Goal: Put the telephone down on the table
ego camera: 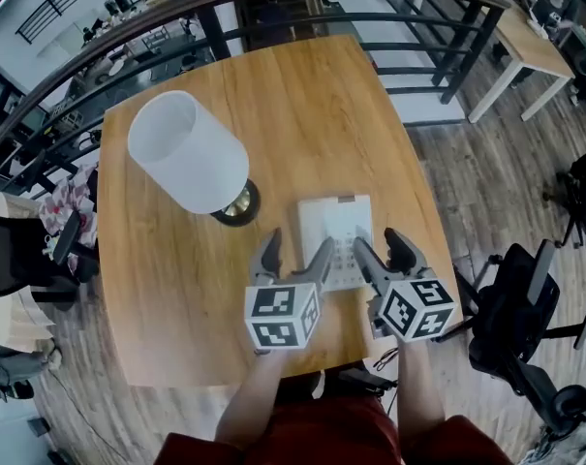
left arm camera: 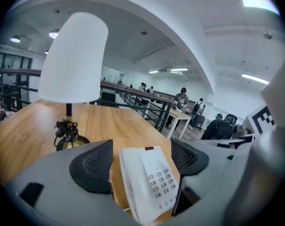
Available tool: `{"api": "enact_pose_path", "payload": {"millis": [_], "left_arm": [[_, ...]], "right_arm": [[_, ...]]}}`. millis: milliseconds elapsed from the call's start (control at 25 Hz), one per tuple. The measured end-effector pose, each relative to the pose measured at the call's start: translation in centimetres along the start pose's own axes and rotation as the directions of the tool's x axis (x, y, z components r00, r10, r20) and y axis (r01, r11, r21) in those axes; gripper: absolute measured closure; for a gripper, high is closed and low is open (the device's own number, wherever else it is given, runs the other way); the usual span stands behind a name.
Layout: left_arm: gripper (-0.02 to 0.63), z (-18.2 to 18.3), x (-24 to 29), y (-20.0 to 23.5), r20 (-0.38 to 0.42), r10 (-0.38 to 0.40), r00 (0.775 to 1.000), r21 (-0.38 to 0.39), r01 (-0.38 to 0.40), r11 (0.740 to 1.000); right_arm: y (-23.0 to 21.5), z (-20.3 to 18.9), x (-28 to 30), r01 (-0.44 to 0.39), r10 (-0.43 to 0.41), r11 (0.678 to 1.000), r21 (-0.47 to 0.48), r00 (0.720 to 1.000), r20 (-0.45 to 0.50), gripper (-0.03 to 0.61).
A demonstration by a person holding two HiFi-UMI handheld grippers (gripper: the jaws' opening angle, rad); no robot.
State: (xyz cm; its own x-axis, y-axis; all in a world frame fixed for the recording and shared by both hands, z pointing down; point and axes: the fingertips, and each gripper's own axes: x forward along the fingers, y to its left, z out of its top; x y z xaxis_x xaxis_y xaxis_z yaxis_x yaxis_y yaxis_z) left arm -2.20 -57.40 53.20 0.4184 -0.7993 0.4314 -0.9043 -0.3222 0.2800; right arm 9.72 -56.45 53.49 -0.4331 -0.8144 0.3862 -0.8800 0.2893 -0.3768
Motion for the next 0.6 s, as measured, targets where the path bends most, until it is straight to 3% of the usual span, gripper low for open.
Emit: {"api": "enact_pose_path", "payload": {"millis": [280,600], "left_arm": [[0.215,6.2,-6.8,-2.0,0.179,-0.029,0.983,0.061,0.018,0.998],[0.215,12.5,-15.1,-3.3,0.403,-0.018,0.915,0.186,-0.063,0.981]], "right_arm": [[5.1,5.4,-5.1,-0.004,0.019,0.995,-0.097,0.988,0.155,0.305],[11.4,10.3,-11.1,0.032,0.056,0.966,-0.256,0.943,0.329,0.305]]}}
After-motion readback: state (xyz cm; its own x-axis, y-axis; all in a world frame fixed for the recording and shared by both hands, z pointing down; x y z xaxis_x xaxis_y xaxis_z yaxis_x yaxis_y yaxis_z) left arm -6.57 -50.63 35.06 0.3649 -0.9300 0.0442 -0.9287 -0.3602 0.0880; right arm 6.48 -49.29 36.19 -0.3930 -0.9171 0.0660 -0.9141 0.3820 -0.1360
